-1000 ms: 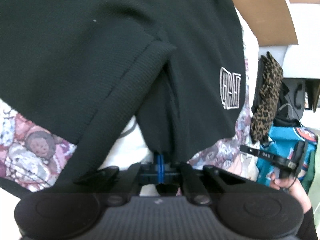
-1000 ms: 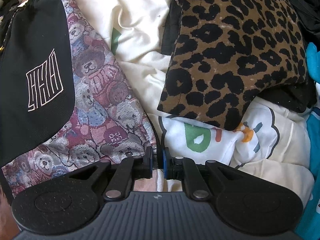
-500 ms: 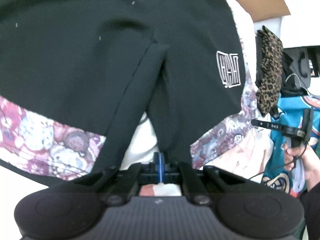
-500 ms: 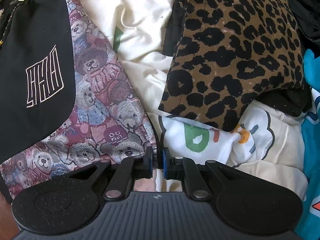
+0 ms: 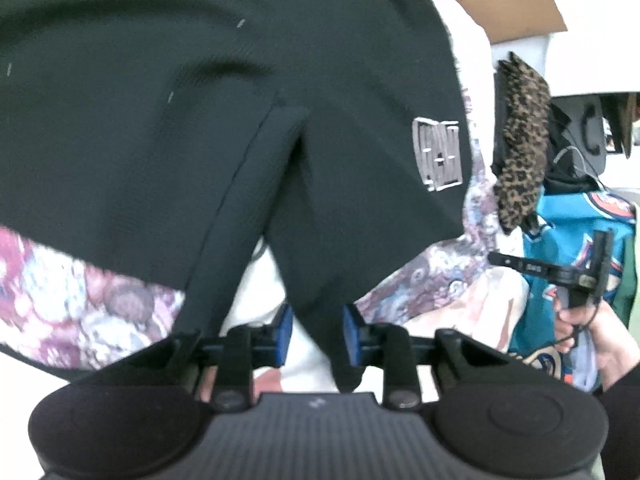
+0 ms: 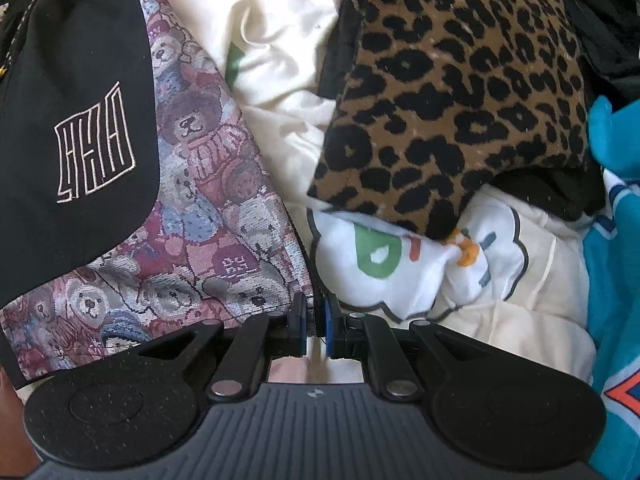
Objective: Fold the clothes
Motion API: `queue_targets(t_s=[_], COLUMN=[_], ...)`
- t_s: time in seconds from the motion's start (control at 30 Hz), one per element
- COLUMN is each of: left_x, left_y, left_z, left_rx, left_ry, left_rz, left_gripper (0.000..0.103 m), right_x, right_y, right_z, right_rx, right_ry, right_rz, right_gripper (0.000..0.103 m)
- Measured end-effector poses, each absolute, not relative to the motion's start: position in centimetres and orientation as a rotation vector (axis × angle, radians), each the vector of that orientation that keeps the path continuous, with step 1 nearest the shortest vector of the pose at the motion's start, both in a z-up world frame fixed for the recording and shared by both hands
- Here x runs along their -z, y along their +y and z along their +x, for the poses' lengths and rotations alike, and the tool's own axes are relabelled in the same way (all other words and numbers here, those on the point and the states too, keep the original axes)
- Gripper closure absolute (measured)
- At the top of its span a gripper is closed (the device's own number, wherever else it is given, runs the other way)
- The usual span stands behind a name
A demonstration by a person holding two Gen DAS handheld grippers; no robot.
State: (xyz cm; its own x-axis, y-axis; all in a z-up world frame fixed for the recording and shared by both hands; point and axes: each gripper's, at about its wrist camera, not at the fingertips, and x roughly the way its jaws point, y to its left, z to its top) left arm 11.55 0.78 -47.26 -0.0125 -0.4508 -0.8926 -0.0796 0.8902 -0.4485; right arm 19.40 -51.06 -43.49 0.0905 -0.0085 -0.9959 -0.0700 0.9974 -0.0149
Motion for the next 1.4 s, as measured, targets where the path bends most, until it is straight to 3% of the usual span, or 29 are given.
queue_targets(t_s=[0.3,0.67,0.87,1.03,1.4], left_x=[40.4,33.7,34.9,37.1,40.9], left_y=[6.6,16.5,20.0,23.6,27.8], left_z=[17.0,20.5,20.4,19.2,16.2], left_rx=[0.284,0.094,0.037,-0.025,-0.092], left_ry=[1.499,1.423,1.459,1.520,1.590], left_rz=[-0.186,0.104,0.154,0.171,0.135], left_gripper=[0.074,0.074,0.074,0.074,0.074], right_x=[40.2,36.0,35.2,35.1,38.4], right_y=[-51.5,-44.3,-41.1,-37.5,-29.0], right_z=[18.5,19.4,19.8,19.5,18.3], right_rx=[-0.043,-0.175,-0.263,-0.363,-0.557], right_ry=[1.428,1.276,1.239,1.225,1.289], right_rz=[0.022,0.108,0.141,0.179,0.241], right_gripper=[0.091,0.091,0.090,0.073,0.068])
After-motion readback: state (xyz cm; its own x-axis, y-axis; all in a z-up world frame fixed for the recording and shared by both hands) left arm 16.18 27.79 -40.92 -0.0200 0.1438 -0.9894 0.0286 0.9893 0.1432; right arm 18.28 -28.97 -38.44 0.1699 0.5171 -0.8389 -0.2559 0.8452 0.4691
